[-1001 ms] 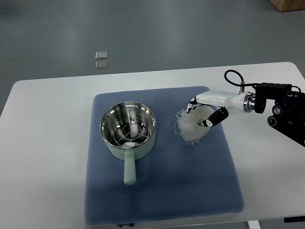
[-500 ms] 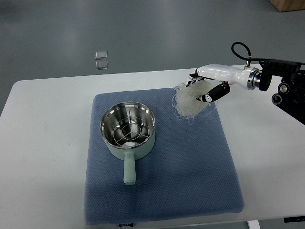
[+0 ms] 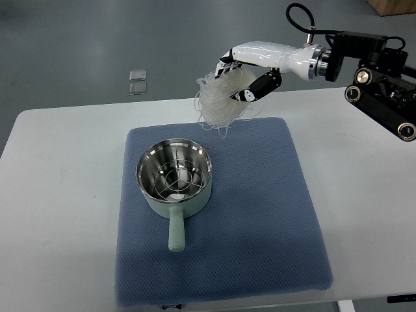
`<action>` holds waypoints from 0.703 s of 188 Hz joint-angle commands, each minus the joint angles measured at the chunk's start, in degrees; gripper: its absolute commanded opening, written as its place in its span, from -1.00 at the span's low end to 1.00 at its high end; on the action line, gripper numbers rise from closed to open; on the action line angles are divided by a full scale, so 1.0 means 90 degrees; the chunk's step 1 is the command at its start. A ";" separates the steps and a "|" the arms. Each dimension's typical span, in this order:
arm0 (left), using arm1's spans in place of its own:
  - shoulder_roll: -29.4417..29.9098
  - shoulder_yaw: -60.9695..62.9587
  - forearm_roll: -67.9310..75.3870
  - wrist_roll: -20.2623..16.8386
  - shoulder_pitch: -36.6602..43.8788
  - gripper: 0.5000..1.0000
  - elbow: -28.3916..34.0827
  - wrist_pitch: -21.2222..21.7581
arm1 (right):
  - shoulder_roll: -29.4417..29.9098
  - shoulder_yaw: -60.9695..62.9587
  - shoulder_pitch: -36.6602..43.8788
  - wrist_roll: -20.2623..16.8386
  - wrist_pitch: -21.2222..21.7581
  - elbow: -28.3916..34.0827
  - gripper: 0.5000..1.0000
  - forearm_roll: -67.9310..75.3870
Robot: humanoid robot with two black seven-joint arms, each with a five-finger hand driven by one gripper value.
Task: Put vermicelli into pot with right hand
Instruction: 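Lift the vermicelli with the right hand and carry it over the pot, then lower the vermicelli into the steel pot and open the right hand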
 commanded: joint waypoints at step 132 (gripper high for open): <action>0.0000 0.0002 0.0000 0.0000 0.0000 1.00 0.0000 0.0000 | 0.1589 -0.0260 -0.0800 -0.0185 -0.0082 -0.0009 -0.86 -0.0214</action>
